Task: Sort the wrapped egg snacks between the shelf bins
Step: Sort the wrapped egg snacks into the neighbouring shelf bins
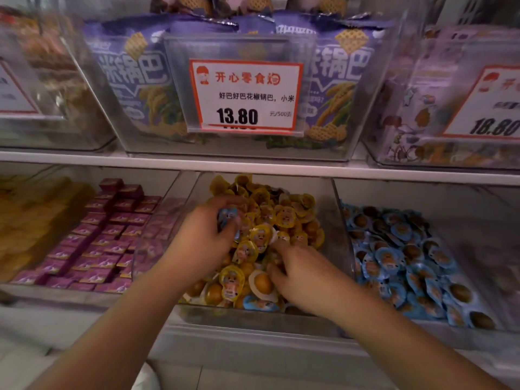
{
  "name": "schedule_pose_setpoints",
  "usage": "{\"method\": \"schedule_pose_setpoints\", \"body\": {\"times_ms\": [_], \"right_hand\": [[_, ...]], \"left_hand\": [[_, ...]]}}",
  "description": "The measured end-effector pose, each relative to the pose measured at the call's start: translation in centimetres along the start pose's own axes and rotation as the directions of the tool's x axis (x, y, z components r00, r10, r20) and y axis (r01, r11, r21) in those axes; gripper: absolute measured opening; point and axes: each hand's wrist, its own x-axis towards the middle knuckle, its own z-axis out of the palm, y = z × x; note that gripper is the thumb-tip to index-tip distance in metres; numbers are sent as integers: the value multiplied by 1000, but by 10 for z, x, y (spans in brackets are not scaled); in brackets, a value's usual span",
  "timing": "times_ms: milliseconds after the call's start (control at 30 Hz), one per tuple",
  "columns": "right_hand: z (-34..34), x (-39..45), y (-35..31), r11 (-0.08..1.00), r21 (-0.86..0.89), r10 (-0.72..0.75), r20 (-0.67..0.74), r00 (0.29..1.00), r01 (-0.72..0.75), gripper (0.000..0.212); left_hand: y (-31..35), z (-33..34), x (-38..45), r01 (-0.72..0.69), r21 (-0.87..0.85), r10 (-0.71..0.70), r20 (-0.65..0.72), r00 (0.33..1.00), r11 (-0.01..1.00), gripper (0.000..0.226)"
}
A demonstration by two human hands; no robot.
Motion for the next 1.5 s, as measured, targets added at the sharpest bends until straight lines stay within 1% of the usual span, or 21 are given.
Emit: {"method": "schedule_pose_setpoints", "body": {"times_ms": [100,200,267,367,400,467,567,633,667,733,833,900,967,1067,1100,1167,1233,1300,1333,1400,1500], "right_hand": [[-2,0,-2,997,-62,58,109,992,-51,54],[-8,-2,-5,998,-39,54,157,986,-48,48],[-10,-9,-9,999,-48,-4,76,997,7,32],[-16,-20,-7,991,-9,-134,-221,966,135,19],[-19,-22,-5,983,76,-146,-233,961,168,16],[-21,-28,-3,955,191,-215,-78,974,226,14],[-8,-31,1,933,46,-360,209,909,358,41],[-2,-32,4,937,-21,-329,288,900,349,61],[0,-32,5,939,-31,-323,271,907,343,63],[-1,-34,6,941,-66,-313,196,929,331,49],[-3,-39,7,949,-62,-297,146,944,308,33],[-4,-41,6,962,79,-269,102,958,262,25],[-6,-40,4,940,285,-197,12,980,186,18],[-15,-38,1,787,601,-34,-183,982,139,4],[-21,-39,1,695,707,40,-222,974,132,2],[-33,-41,0,425,899,222,-221,950,110,9],[-43,-45,-1,123,989,371,-126,920,86,17],[-52,-50,-3,-110,993,337,-8,941,48,22],[-54,-54,-4,-188,982,253,41,967,7,28],[-55,-62,-1,-273,961,140,89,986,-48,43],[-61,-71,10,-296,955,188,39,981,19,45]], "left_hand": [[5,-2,-1,89,-221,-88,17,996,971,24],[13,-7,-4,254,-431,-164,235,958,866,26],[16,-10,-7,332,-410,-165,392,905,849,26],[14,-12,-10,259,-229,-129,463,877,938,17],[12,-13,-10,221,-185,-113,466,878,958,14],[11,-12,-12,184,-164,-89,461,883,969,9],[12,-11,-14,224,-227,-112,420,901,948,9],[14,-10,-13,258,-268,-147,372,917,928,11],[15,-10,-13,290,-308,-171,358,918,906,12],[19,-9,-13,397,-473,-223,381,897,787,16],[29,-3,-9,554,-679,-281,480,831,481,22],[36,0,-6,619,-731,-270,558,785,288,25],[39,1,-4,655,-748,-229,622,749,109,43],[44,5,-4,634,-774,-222,620,753,-12,52],[48,7,-5,605,-796,-235,588,774,1,50],[57,15,-8,505,-853,-264,461,847,130,40],[67,24,-17,311,-874,-228,238,944,373,28],[78,34,-28,0,-728,-32,-29,999,686,26],[84,41,-33,-151,-610,111,-103,988,778,28],[96,59,-43,-341,-432,318,-126,940,835,36],[109,86,-47,-418,-225,408,-92,908,880,42]]}}
